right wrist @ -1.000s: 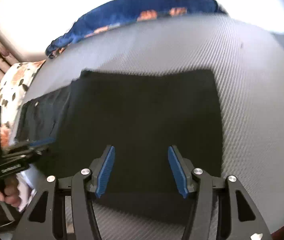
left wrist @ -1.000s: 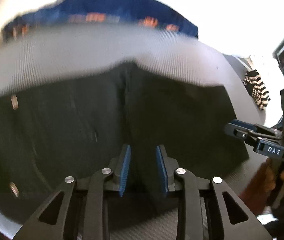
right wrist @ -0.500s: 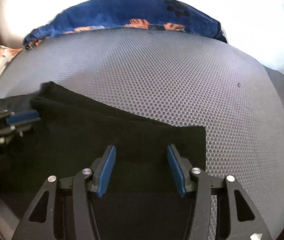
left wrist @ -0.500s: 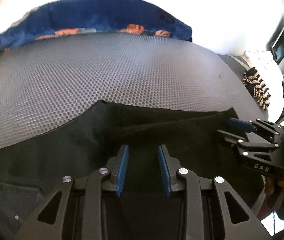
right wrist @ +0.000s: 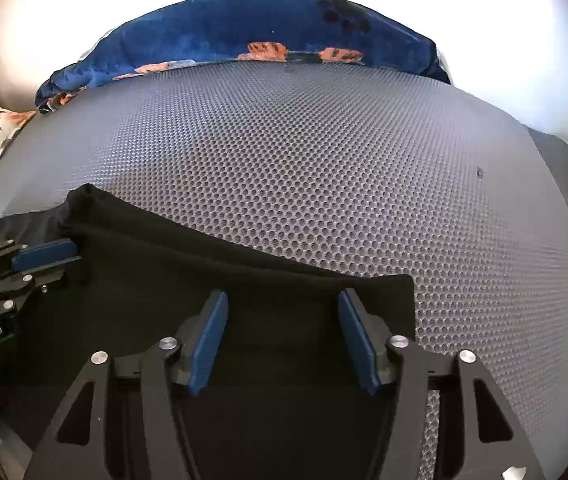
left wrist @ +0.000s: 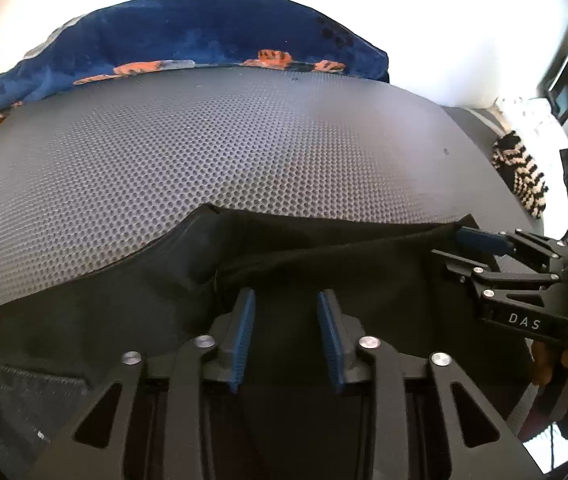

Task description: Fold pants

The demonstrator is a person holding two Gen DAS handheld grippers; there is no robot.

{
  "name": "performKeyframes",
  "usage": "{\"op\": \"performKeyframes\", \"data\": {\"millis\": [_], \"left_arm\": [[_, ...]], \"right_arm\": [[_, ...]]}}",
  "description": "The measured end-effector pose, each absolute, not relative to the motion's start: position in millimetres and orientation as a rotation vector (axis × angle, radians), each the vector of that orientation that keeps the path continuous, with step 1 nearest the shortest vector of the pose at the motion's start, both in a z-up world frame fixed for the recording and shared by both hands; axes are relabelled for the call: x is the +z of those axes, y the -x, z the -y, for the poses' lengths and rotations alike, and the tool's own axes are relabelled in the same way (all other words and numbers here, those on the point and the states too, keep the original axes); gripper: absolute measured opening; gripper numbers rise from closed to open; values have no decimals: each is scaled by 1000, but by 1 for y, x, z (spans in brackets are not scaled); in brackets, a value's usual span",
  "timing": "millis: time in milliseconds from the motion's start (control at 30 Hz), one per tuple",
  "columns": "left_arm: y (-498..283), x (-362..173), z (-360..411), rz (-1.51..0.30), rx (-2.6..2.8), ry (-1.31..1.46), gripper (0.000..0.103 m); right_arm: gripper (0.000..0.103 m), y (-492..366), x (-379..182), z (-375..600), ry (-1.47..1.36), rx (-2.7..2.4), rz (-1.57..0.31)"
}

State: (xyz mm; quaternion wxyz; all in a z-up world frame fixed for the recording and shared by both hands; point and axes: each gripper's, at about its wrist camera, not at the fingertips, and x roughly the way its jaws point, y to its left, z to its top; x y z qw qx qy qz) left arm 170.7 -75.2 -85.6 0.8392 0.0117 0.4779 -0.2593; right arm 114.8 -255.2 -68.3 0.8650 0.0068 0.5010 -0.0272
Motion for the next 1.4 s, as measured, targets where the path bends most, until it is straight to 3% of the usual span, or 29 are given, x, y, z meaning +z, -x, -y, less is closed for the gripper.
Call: {"op": "performKeyframes", "data": {"millis": [33,100,667,1167,1400], "left_arm": [[-168,-84,74,-1007,-535,-34,56],[-160,-81,71,-997,-496,-48,61],[-101,-54,3,-984,-347,42,67],[-33,-21,-165,-884,-111,415,67],[-16,-45,-240,-907,-37,717,69]], "right_arm": [[60,-114,-68,254,-12,-56,-1055],[62,-114,-70,250,0,-58,-1062],[63,-78,-79,202,12,19,-1123],[65,-33,-80,135,48,168,-1166],[66,-35,-77,103,4,308,-1184]]}}
